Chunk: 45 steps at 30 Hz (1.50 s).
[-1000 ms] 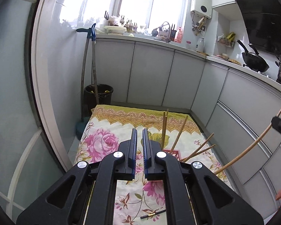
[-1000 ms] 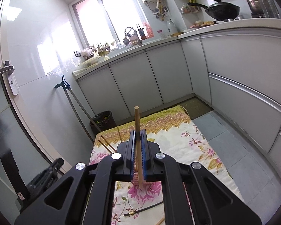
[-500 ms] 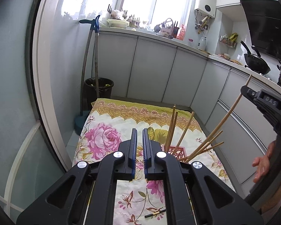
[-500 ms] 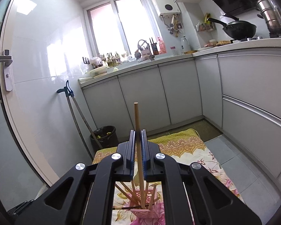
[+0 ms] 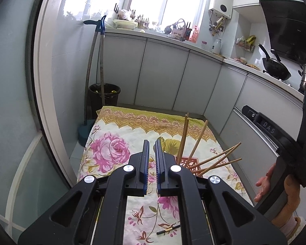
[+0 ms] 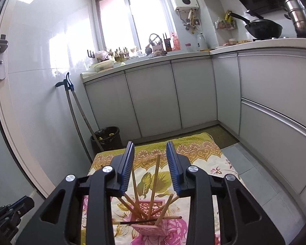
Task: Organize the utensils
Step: 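Lower the held chopstick into the pink holder and open the right tool, then lower the left tool toward the black stick and last chopstick on the bedspread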
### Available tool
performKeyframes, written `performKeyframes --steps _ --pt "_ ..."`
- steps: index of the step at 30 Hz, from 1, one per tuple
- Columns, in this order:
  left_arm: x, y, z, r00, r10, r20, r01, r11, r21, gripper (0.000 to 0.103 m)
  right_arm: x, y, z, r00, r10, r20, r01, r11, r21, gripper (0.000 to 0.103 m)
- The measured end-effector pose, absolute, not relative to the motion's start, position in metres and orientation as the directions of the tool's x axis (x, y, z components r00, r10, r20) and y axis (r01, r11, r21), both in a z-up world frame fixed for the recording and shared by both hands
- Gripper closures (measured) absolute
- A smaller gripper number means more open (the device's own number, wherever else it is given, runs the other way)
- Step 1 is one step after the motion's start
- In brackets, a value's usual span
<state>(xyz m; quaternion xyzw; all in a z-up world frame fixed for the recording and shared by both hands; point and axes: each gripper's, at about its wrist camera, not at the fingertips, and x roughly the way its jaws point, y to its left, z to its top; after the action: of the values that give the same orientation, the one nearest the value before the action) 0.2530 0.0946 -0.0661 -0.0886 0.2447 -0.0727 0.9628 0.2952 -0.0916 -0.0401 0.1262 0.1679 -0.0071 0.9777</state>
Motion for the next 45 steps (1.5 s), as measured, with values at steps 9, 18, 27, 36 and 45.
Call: performKeyframes --steps 9,18,27,36,45 --pt "0.248 0.074 -0.073 0.828 -0.257 -0.498 0.203 0.966 -0.160 0.096 0.221 -0.144 -0.043 0.903 -0.074 -0.423 0.241 0.902 0.357 0.016" --pt "0.239 0.009 -0.101 0.635 -0.445 -0.632 0.511 0.855 -0.090 0.086 0.222 -0.182 -0.107 0.704 -0.029 -0.710 0.343 0.889 0.304 0.016" --pt "0.240 -0.066 -0.169 0.393 -0.430 -0.813 0.702 0.711 -0.037 0.075 0.218 -0.235 -0.151 0.581 -0.002 -0.814 0.442 0.841 0.313 0.016" --pt "0.285 -0.122 -0.229 0.233 -0.243 -0.942 0.758 0.652 0.019 0.075 0.219 -0.262 -0.178 0.492 0.079 -0.867 0.469 0.815 0.340 0.016" --pt "0.313 -0.160 -0.271 0.177 -0.043 -0.983 0.816 0.565 0.123 0.075 0.220 -0.270 -0.184 0.456 0.106 -0.884 0.466 0.817 0.339 0.016"
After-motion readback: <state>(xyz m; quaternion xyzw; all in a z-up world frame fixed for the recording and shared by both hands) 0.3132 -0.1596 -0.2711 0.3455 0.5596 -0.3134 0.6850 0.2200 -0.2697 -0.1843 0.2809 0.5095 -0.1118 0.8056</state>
